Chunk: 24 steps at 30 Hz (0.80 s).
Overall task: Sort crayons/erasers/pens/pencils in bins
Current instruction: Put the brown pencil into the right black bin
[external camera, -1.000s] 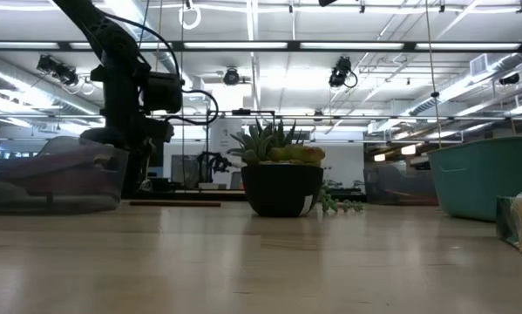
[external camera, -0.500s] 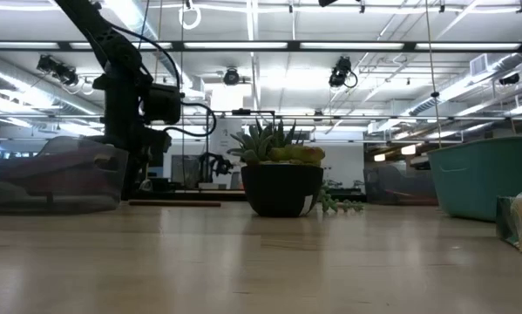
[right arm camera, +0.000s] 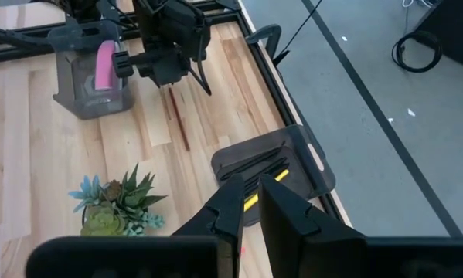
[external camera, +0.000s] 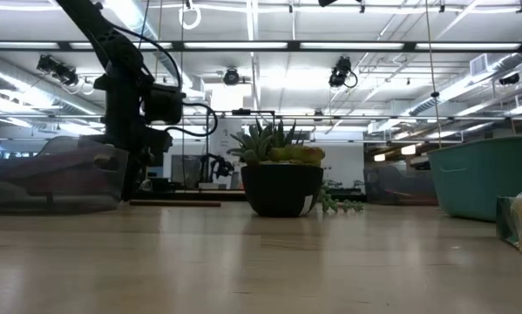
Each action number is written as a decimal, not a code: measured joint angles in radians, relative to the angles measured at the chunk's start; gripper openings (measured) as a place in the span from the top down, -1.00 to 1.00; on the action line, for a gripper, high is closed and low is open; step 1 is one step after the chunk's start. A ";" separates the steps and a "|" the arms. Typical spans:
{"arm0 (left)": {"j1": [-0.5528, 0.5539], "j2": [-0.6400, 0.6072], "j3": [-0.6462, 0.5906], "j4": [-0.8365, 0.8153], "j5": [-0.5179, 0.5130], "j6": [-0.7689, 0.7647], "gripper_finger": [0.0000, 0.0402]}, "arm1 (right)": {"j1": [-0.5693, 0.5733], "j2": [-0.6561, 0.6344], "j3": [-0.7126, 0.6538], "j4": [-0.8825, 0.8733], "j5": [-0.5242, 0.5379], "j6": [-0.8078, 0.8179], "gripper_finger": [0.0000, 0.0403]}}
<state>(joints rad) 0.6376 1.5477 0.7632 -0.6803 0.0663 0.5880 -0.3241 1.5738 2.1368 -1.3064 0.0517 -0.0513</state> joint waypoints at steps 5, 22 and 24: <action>0.001 0.001 0.060 -0.071 0.003 0.000 0.34 | 0.000 0.000 0.000 0.000 0.000 -0.001 0.76; 0.035 0.082 0.087 -0.097 0.078 0.000 0.42 | 0.000 0.000 0.000 0.008 0.000 0.030 0.76; 0.036 0.082 0.087 -0.095 0.077 0.000 0.44 | 0.000 0.000 0.000 0.008 0.000 0.033 0.76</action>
<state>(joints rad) 0.6737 1.6299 0.8501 -0.7751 0.1436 0.5880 -0.3241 1.5742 2.1365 -1.2987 0.0517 -0.0185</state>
